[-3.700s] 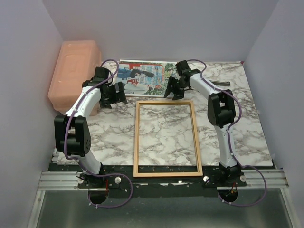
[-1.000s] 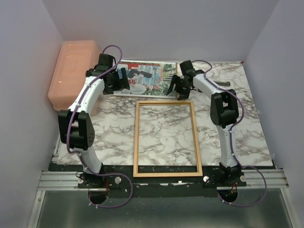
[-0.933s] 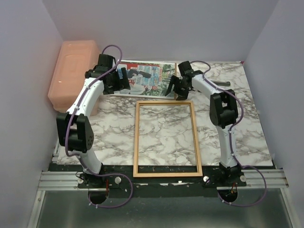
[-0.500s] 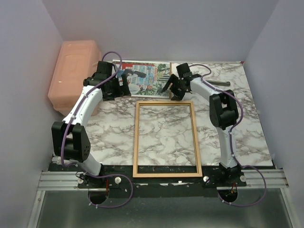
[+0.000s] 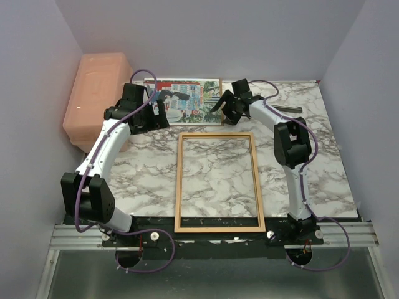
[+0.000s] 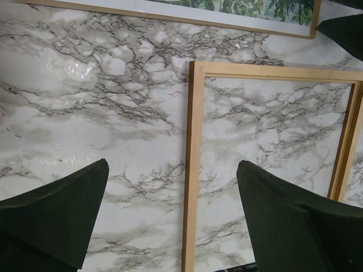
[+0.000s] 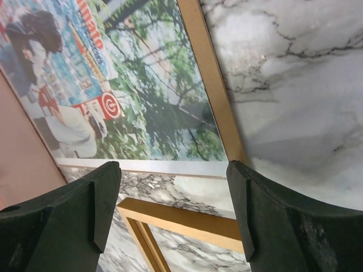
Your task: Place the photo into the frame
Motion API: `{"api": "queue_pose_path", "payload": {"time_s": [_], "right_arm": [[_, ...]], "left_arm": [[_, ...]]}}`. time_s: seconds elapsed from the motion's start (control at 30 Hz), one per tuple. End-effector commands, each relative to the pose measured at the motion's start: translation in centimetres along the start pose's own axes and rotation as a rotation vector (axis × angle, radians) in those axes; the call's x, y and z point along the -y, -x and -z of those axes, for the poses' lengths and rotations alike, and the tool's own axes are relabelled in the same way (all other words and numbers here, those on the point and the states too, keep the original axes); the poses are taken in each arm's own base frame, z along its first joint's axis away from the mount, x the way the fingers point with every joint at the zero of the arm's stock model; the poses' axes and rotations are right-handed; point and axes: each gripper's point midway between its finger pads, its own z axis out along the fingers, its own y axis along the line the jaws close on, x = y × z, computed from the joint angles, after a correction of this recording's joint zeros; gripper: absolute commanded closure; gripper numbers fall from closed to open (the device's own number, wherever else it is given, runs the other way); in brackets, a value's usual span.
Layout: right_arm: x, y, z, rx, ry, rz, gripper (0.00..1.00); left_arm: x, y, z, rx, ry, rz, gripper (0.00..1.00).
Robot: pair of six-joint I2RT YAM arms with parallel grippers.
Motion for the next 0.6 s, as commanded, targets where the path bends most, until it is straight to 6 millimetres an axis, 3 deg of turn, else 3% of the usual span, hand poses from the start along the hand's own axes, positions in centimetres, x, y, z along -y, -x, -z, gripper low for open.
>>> {"api": "queue_pose_path", "payload": {"time_s": [0.0,0.33,0.57], "right_arm": [[-2.3,2.6,1.5,0.068,0.122,-0.041,0.17],[-2.6,2.6,0.7,0.04,0.122,0.03,0.19],[-6.6,1.3,0.4,0.05,0.085,0.289,0.21]], "left_arm": [[-0.4,-0.3,1.0,0.023,0.014,-0.018,0.01],[-1.9,-1.6,1.8,0.026,0.073,-0.032,0.02],[-3.2,-2.4,3.2,0.063,0.127,-0.053,0.02]]}}
